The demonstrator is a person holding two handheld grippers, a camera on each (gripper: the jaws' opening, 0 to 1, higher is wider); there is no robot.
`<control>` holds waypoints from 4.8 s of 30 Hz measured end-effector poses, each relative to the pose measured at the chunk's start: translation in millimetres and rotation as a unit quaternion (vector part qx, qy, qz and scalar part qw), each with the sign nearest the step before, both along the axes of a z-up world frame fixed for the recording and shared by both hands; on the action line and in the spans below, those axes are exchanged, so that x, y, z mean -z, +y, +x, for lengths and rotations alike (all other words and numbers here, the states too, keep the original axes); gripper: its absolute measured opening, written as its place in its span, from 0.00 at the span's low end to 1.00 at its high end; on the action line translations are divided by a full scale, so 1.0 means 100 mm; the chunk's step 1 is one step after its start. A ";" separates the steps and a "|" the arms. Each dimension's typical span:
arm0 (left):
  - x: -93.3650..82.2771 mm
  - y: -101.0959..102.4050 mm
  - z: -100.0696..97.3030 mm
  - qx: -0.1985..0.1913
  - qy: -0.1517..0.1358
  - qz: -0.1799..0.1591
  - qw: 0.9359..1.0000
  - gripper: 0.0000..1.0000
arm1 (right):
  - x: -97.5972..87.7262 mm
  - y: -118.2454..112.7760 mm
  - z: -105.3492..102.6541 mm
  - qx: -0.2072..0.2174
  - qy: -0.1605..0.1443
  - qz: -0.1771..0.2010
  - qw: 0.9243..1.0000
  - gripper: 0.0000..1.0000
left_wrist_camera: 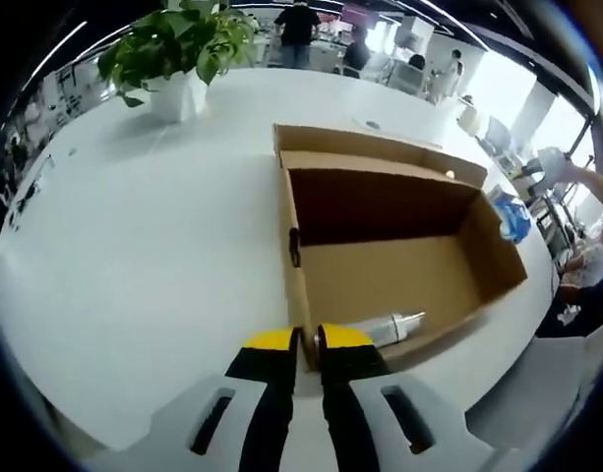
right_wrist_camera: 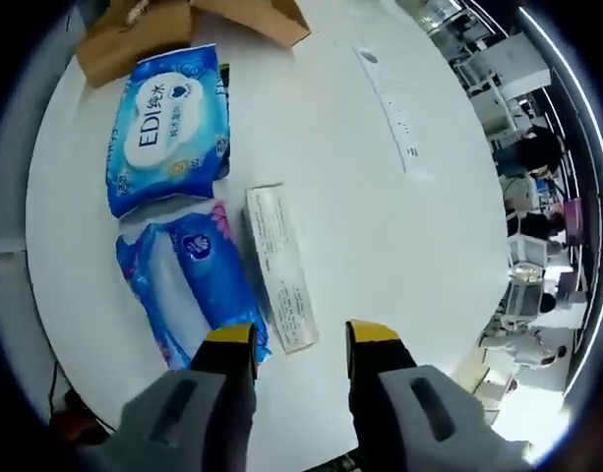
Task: Operate the shoe box by opening the lid, removing the specified soft item, and placing it in the target area until the item is outside and the box remains undamaged.
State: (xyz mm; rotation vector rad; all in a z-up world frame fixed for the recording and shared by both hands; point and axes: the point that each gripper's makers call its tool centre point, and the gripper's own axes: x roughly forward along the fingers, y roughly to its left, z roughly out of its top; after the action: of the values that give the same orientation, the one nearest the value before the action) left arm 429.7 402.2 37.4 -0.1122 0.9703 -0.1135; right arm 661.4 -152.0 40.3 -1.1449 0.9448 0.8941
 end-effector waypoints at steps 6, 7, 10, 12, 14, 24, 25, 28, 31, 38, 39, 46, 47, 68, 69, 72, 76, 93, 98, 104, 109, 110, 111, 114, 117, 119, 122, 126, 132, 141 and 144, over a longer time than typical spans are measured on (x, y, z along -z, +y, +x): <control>-0.06 -0.07 0.04 0.035 0.002 0.007 0.999 0.16 | -0.14 0.14 -0.11 0.063 -0.011 0.074 0.995 0.49; -0.06 -0.09 0.03 0.049 0.008 0.012 0.999 0.18 | -0.17 0.16 -0.12 0.070 -0.012 0.082 0.994 0.51; -0.09 -0.12 0.03 0.088 0.014 0.027 0.996 0.22 | -0.26 0.24 -0.15 0.091 -0.024 0.113 0.989 0.59; -0.13 -0.13 0.05 0.104 0.013 0.037 0.994 0.24 | -0.32 0.30 -0.19 0.107 -0.026 0.138 0.984 0.62; -0.16 -0.12 0.07 0.113 0.013 0.041 0.993 0.24 | -0.37 0.34 -0.24 0.117 -0.029 0.154 0.981 0.64; -0.34 -0.32 0.21 0.198 -0.012 0.042 0.979 0.29 | -0.49 0.59 -0.59 0.153 -0.017 0.223 0.963 0.79; -0.33 -0.35 0.21 0.211 -0.011 0.041 0.977 0.31 | -0.51 0.61 -0.63 0.151 -0.018 0.226 0.962 0.80; -0.31 -0.45 0.22 0.255 0.000 0.044 0.966 0.33 | -0.59 0.65 -0.70 0.160 -0.029 0.238 0.958 0.80; -0.30 -0.51 0.24 0.301 0.006 0.055 0.952 0.34 | -0.68 0.69 -0.78 0.164 -0.035 0.259 0.951 0.83; -0.31 -0.56 0.34 0.355 0.019 0.057 0.933 0.37 | -0.86 0.77 -0.99 0.193 -0.050 0.309 0.930 0.91; -0.30 -0.56 0.34 0.361 0.024 0.059 0.930 0.38 | -0.87 0.79 -1.05 0.196 -0.049 0.319 0.926 0.93; -0.19 -0.58 0.39 0.410 0.049 0.072 0.908 0.41 | -0.89 0.80 -1.36 0.234 -0.044 0.342 0.909 0.96; -0.19 -0.59 0.39 0.415 0.051 0.071 0.905 0.41 | -0.90 0.81 -1.39 0.234 -0.045 0.347 0.907 0.96; 0.02 -0.73 0.51 0.564 0.090 0.097 0.815 0.48 | -1.04 1.00 -1.93 0.266 -0.078 0.373 0.885 0.96; 0.04 -0.74 0.51 0.569 0.093 0.098 0.811 0.48 | -1.05 1.04 -1.95 0.267 -0.076 0.381 0.882 0.96; 0.09 -0.75 0.51 0.582 0.101 0.103 0.800 0.47 | -1.05 1.13 -2.06 0.264 -0.074 0.385 0.882 0.96; 0.16 -0.79 0.46 0.604 0.114 0.099 0.783 0.48 | -1.04 1.18 -2.15 0.265 -0.068 0.387 0.880 0.96; 0.43 -0.88 0.23 0.666 0.174 0.088 0.720 0.53 | -1.06 1.21 -2.18 0.281 -0.076 0.402 0.868 0.96; 0.49 -0.88 0.21 0.669 0.181 0.086 0.716 0.53 | -1.03 1.19 -2.17 0.282 -0.074 0.401 0.868 0.96; 0.55 -0.89 0.17 0.667 0.183 0.085 0.717 0.51 | -1.01 1.16 -2.17 0.288 -0.073 0.400 0.867 0.96; 0.57 -0.89 0.17 0.667 0.180 0.088 0.718 0.51 | -0.99 1.17 -2.18 0.288 -0.071 0.398 0.868 0.96; 0.57 -0.89 0.17 0.667 0.180 0.089 0.717 0.52 | -0.99 1.17 -2.18 0.287 -0.071 0.399 0.868 0.96; 0.57 -0.89 0.17 0.667 0.181 0.090 0.717 0.52 | -0.99 1.17 -2.18 0.287 -0.071 0.400 0.868 0.96; 0.58 -0.89 0.17 0.666 0.182 0.091 0.718 0.52 | -0.99 1.18 -2.18 0.285 -0.072 0.398 0.869 0.96; 0.57 -0.89 0.17 0.663 0.182 0.091 0.720 0.52 | -0.99 1.19 -2.18 0.284 -0.072 0.399 0.869 0.96; 0.57 -0.89 0.17 0.663 0.180 0.090 0.721 0.51 | -0.98 1.19 -2.18 0.283 -0.071 0.397 0.870 0.96; 0.55 -0.89 0.13 0.662 0.177 0.085 0.724 0.47 | -0.97 1.19 -2.18 0.281 -0.070 0.395 0.872 0.96; 0.56 -0.85 0.13 0.660 0.165 0.097 0.726 0.36 | -0.98 1.21 -2.17 0.278 -0.070 0.395 0.873 0.96; 0.57 -0.75 0.16 0.657 0.158 0.114 0.729 0.23 | -1.00 1.25 -2.15 0.268 -0.072 0.393 0.877 0.96; 0.59 -0.77 0.19 0.653 0.137 0.121 0.735 0.18 | -1.05 1.31 -2.13 0.256 -0.073 0.395 0.879 0.96; 0.59 -0.76 0.19 0.652 0.138 0.124 0.735 0.18 | -1.05 1.32 -2.13 0.253 -0.071 0.396 0.880 0.96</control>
State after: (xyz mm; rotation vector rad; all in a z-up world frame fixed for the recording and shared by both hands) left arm 449.1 325.7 -21.8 0.8636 1.1949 -1.2979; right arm 448.4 -19.7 145.0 -0.2269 0.6028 0.6433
